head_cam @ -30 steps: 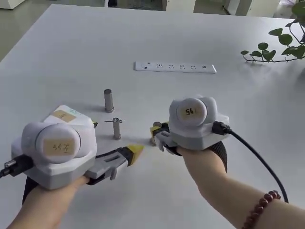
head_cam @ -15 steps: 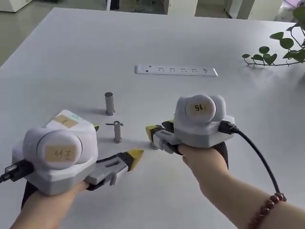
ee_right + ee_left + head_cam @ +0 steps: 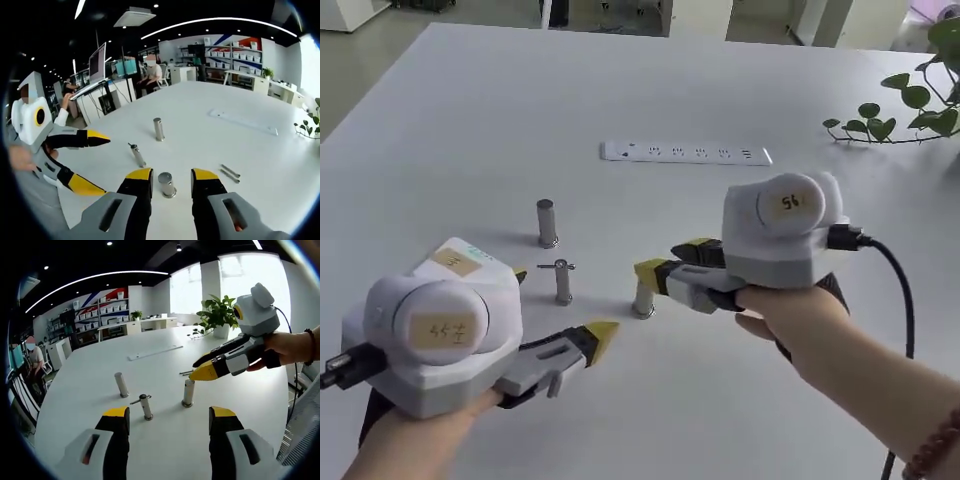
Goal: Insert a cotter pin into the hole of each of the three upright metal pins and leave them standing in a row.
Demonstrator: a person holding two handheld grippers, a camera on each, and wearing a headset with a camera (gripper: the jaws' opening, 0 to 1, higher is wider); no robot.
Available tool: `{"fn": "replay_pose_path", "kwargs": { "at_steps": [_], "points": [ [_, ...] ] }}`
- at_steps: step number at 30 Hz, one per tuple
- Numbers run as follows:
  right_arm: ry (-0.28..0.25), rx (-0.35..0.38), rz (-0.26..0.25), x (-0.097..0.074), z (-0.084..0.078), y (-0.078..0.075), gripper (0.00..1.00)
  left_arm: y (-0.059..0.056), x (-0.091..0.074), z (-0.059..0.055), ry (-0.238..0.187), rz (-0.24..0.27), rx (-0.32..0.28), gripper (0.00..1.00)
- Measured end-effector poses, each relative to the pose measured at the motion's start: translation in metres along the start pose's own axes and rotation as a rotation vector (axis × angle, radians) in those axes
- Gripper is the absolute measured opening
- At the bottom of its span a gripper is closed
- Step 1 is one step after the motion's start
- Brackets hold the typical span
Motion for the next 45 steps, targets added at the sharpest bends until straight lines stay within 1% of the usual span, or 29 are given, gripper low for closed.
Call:
{"fn": "replay_pose_path", "kwargs": {
  "at_steps": [2, 3, 5, 8, 10, 12, 15, 18, 20, 22, 23, 25, 29, 30, 31, 32, 36, 38, 40, 43, 45],
  "points": [
    [0.007, -0.019, 0.008, -0.002, -0.001, -0.006, 0.24, 0.001, 0.000, -0.001, 0.006, 0.002, 0.000, 0.62],
    [0.015, -0.024, 0.005, -0.003, -0.003, -0.008, 0.22, 0.001, 0.000, -0.002, 0.012, 0.008, 0.004, 0.62],
    [0.026, -0.040, 0.002, -0.004, -0.005, -0.017, 0.22, 0.002, 0.001, -0.003, 0.015, 0.009, 0.005, 0.62],
    [0.042, -0.053, -0.004, -0.004, -0.008, -0.026, 0.21, 0.002, 0.001, -0.003, 0.010, 0.006, 0.001, 0.61],
    [0.061, -0.067, -0.013, -0.005, -0.011, -0.032, 0.21, 0.001, 0.001, -0.003, 0.010, 0.004, -0.001, 0.61],
    [0.076, -0.079, -0.007, -0.003, -0.016, -0.042, 0.20, 0.001, 0.002, -0.003, 0.007, -0.002, -0.003, 0.60],
    [0.098, -0.100, 0.003, -0.004, -0.019, -0.050, 0.20, 0.000, 0.003, -0.004, 0.004, -0.005, -0.001, 0.60],
    [0.120, -0.113, 0.001, -0.002, -0.020, -0.059, 0.19, 0.000, 0.005, -0.007, 0.007, -0.007, -0.010, 0.58],
    [0.124, -0.117, -0.010, 0.005, -0.019, -0.076, 0.18, 0.000, 0.006, -0.010, 0.020, -0.010, -0.007, 0.57],
    [0.137, -0.081, -0.017, 0.006, -0.023, -0.082, 0.17, -0.001, 0.007, -0.012, 0.024, -0.014, -0.006, 0.56],
    [0.140, -0.086, -0.015, 0.007, -0.025, -0.083, 0.17, -0.002, 0.007, -0.012, 0.025, -0.017, -0.007, 0.56],
    [0.166, -0.108, -0.025, 0.009, -0.031, -0.088, 0.16, -0.002, 0.008, -0.013, 0.023, -0.019, -0.002, 0.56],
    [0.189, -0.106, -0.015, 0.015, -0.038, -0.092, 0.15, -0.003, 0.009, -0.014, 0.016, -0.023, 0.005, 0.55],
    [0.205, -0.122, -0.023, 0.017, -0.040, -0.095, 0.16, -0.002, 0.010, -0.015, 0.015, -0.025, 0.004, 0.54],
    [0.219, -0.155, -0.028, 0.019, -0.042, -0.096, 0.16, -0.002, 0.010, -0.016, 0.018, -0.027, 0.003, 0.54],
    [0.221, -0.161, -0.025, 0.021, -0.043, -0.097, 0.15, -0.002, 0.010, -0.016, 0.019, -0.028, 0.003, 0.54],
    [0.239, -0.159, -0.016, 0.029, -0.047, -0.097, 0.14, -0.002, 0.009, -0.017, 0.018, -0.034, 0.000, 0.54],
    [0.249, -0.140, -0.004, 0.032, -0.049, -0.097, 0.13, -0.002, 0.009, -0.017, 0.018, -0.034, 0.001, 0.54],
    [0.258, -0.133, -0.006, 0.038, -0.050, -0.104, 0.12, -0.001, 0.008, -0.017, 0.021, -0.034, -0.001, 0.54],
    [0.254, -0.138, -0.002, 0.040, -0.049, -0.102, 0.11, -0.002, 0.007, -0.017, 0.019, -0.035, -0.003, 0.54],
    [0.263, -0.144, 0.004, 0.044, -0.049, -0.106, 0.11, -0.002, 0.007, -0.018, 0.021, -0.035, -0.003, 0.54]
  ]
}}
Point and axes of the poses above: the centre of the closed fingertips' face, and the gripper's own axes: x roughly forward along the fingers, y roughly to its left, z roughly out of its top, the point moved 4 cm from there along -x, roughly backward along the fingers, and after that the axes turned 3 degrees about -x, right-handed, at the moved point
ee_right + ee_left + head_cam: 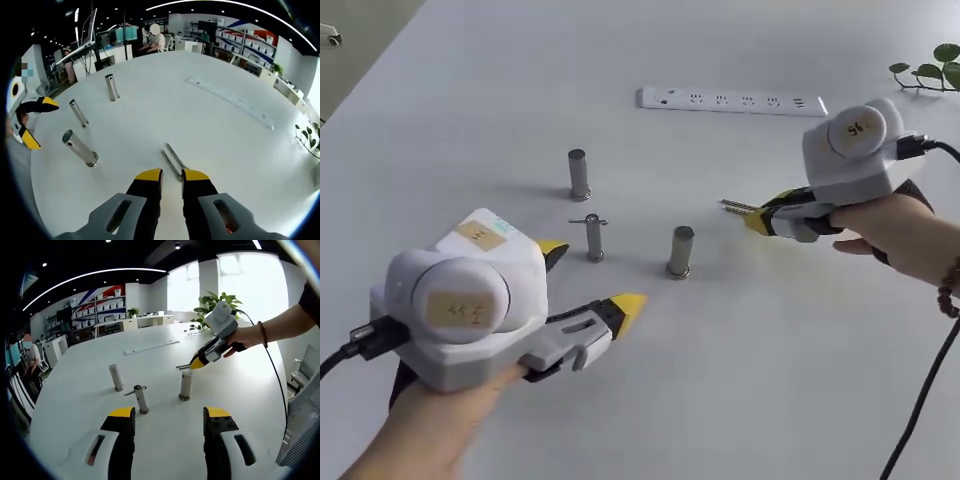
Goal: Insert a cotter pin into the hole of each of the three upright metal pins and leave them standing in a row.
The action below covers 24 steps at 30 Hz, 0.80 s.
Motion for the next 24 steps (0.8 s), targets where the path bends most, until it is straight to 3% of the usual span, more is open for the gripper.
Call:
{"fn": "replay_pose_path", "kwargs": {
  "at_steps": [10, 19, 24],
  "points": [
    [0.027, 0.009, 0.004, 0.001, 0.000, -0.005, 0.05, 0.002, -0.003, -0.001, 0.003, 0.002, -0.005, 0.54],
    [0.116, -0.061, 0.055, 0.005, 0.003, -0.013, 0.00, 0.000, -0.005, 0.001, 0.000, -0.012, -0.011, 0.56],
    [0.149, -0.130, 0.088, 0.000, 0.002, -0.006, 0.00, -0.001, -0.007, 0.001, 0.007, -0.013, -0.017, 0.59]
  ]
}}
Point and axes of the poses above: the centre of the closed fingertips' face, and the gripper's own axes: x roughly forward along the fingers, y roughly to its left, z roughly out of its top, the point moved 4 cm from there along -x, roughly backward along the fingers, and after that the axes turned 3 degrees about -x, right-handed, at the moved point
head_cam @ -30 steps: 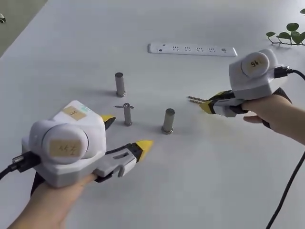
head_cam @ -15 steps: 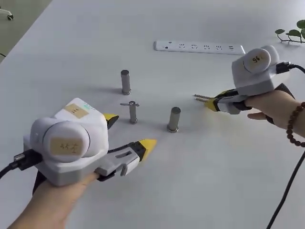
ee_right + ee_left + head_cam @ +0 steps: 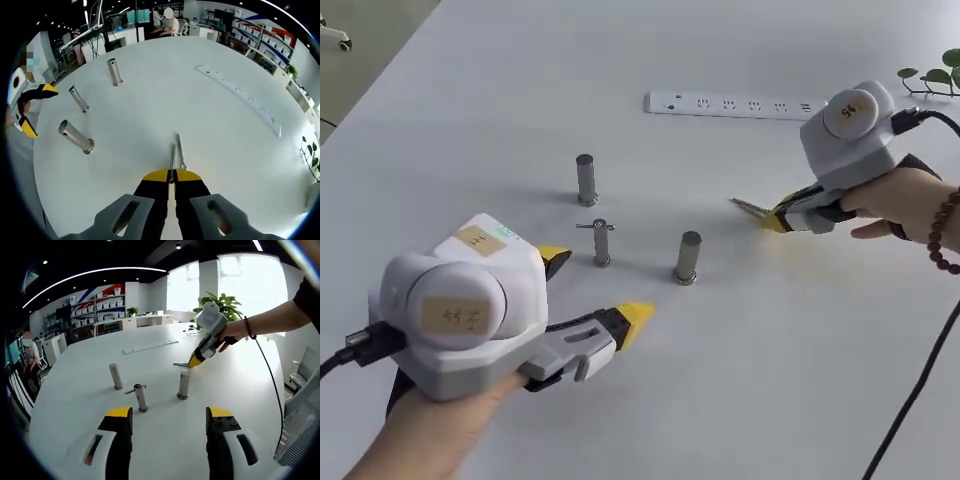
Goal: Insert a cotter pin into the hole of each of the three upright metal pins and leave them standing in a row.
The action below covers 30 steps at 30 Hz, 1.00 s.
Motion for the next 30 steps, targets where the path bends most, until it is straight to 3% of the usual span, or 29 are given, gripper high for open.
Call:
{"fn": "replay_pose_path", "kwargs": {
  "at_steps": [3, 8, 13, 19, 25, 30],
  "points": [
    [0.020, -0.036, 0.001, 0.000, -0.001, 0.000, 0.00, 0.002, 0.000, -0.002, 0.011, 0.005, -0.009, 0.62],
    [0.027, -0.034, -0.003, -0.002, -0.002, 0.001, 0.00, 0.002, -0.001, -0.002, 0.022, 0.008, -0.027, 0.66],
    [0.003, -0.049, 0.001, -0.005, 0.005, 0.001, 0.00, 0.002, -0.004, 0.001, 0.018, 0.009, -0.020, 0.68],
    [-0.017, -0.138, -0.003, -0.015, 0.017, 0.010, 0.00, 0.007, -0.007, 0.001, 0.032, 0.018, -0.054, 0.68],
    [-0.043, -0.204, 0.004, -0.026, 0.024, 0.017, 0.00, 0.014, -0.013, 0.002, 0.057, 0.053, -0.032, 0.67],
    [-0.066, -0.249, 0.023, -0.032, 0.031, 0.024, 0.00, 0.014, -0.014, 0.007, 0.059, 0.040, -0.023, 0.64]
  ]
}}
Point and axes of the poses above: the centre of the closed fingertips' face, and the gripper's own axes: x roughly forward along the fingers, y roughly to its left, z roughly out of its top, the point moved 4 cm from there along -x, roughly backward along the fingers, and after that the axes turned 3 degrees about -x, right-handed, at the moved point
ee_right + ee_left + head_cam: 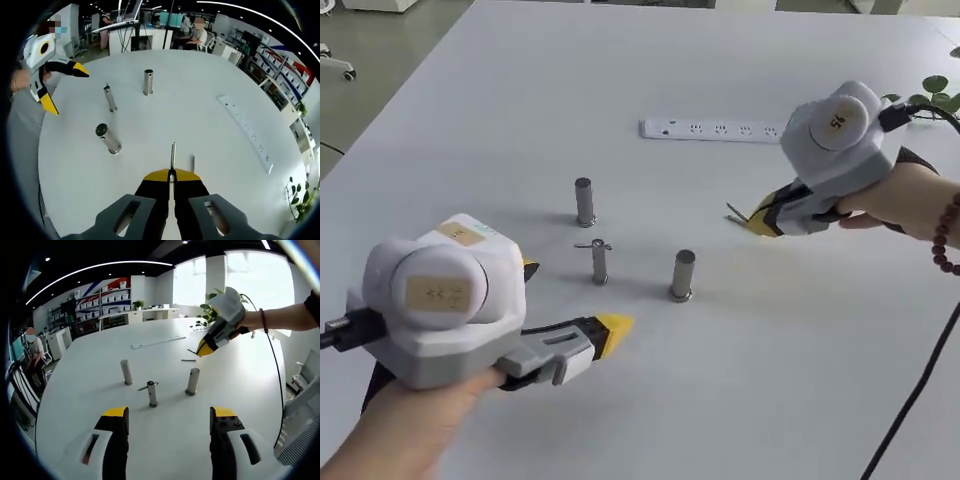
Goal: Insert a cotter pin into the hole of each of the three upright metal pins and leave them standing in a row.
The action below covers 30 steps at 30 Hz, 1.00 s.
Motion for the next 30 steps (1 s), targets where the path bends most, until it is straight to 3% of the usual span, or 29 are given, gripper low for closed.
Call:
{"fn": "replay_pose_path", "kwargs": {
  "at_steps": [3, 7, 10, 14, 16, 21, 23, 30],
  "points": [
    [-0.007, -0.038, 0.007, -0.003, 0.002, 0.004, 0.00, -0.004, -0.001, 0.004, 0.003, -0.021, -0.009, 0.61],
    [-0.039, -0.099, 0.035, -0.018, 0.011, 0.024, 0.00, -0.008, -0.002, 0.007, 0.017, -0.044, -0.028, 0.59],
    [-0.048, -0.148, 0.050, -0.026, 0.017, 0.038, 0.00, -0.011, -0.001, 0.004, 0.060, -0.056, -0.037, 0.56],
    [-0.070, -0.190, 0.073, -0.035, 0.026, 0.054, 0.00, -0.015, 0.000, 0.005, 0.062, -0.073, -0.043, 0.56],
    [-0.079, -0.213, 0.083, -0.035, 0.027, 0.053, 0.00, -0.017, 0.000, 0.008, 0.061, -0.084, -0.057, 0.54],
    [-0.108, -0.247, 0.125, -0.040, 0.037, 0.072, 0.00, -0.023, 0.003, 0.017, 0.057, -0.131, -0.058, 0.47],
    [-0.138, -0.270, 0.154, -0.041, 0.041, 0.082, 0.00, -0.026, 0.004, 0.020, 0.061, -0.154, -0.083, 0.43],
    [-0.155, -0.295, 0.200, -0.038, 0.045, 0.099, 0.00, -0.033, 0.007, 0.030, 0.054, -0.215, -0.112, 0.35]
  ]
}}
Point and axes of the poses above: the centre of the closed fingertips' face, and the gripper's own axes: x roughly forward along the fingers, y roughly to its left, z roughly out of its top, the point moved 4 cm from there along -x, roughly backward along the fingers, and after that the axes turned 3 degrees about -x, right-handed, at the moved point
